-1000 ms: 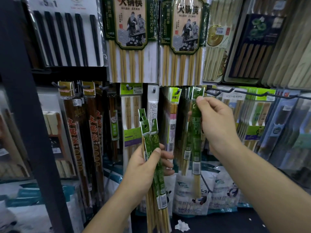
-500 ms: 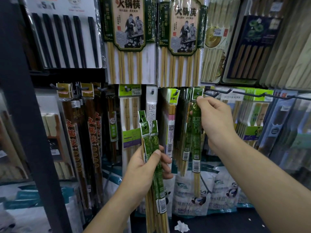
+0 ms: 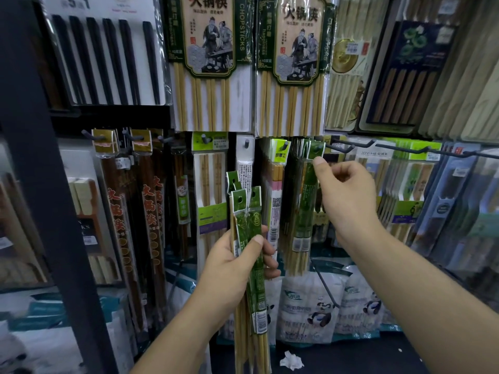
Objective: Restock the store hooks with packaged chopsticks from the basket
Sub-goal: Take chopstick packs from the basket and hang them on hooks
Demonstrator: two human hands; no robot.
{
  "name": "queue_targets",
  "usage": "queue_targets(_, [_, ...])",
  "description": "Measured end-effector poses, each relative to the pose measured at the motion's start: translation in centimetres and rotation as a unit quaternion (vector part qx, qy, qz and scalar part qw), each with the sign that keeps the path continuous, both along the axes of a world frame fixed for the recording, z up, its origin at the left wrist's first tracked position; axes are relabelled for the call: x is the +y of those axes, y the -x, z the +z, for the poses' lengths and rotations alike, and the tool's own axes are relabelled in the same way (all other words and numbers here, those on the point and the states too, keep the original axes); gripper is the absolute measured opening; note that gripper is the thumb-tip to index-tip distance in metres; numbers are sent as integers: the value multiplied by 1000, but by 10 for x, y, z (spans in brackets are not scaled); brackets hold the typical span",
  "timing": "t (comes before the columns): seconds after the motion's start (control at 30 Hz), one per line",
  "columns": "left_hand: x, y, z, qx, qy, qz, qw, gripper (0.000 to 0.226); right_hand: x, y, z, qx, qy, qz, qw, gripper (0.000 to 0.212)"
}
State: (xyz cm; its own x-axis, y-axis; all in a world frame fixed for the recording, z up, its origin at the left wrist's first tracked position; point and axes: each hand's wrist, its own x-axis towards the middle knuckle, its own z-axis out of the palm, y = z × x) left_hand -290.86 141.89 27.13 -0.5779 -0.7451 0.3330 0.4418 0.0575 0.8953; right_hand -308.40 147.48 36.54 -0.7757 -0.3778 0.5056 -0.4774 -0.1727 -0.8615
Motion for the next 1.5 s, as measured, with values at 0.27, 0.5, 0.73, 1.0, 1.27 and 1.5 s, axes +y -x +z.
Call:
queue_targets(0.27, [1,0,0,-8,42,-11,999,15,13,-45,-23,56,-95,191,976,5])
queue_targets(0.5, [2,1,4,14,32,-34,999,18,17,-55,-21,-17,-63,278,959,23])
queue_targets(0.73, [-8,4,2,-9,40,49,998,41,15,-39,-7,27,-10,172,985,14])
queue_targets(1.0, [-5,-1,7,0,60,29,998,29,19,-15,18,-36,48,100,993,20])
queue_targets(1.27, [0,-2,10,4,20,-1,1000,48,11,-7,19,-33,31,77,996,24])
queue_targets(1.5, [1,-3,10,20,-4,-54,998,32,6,-4,19,-39,31,69,996,27])
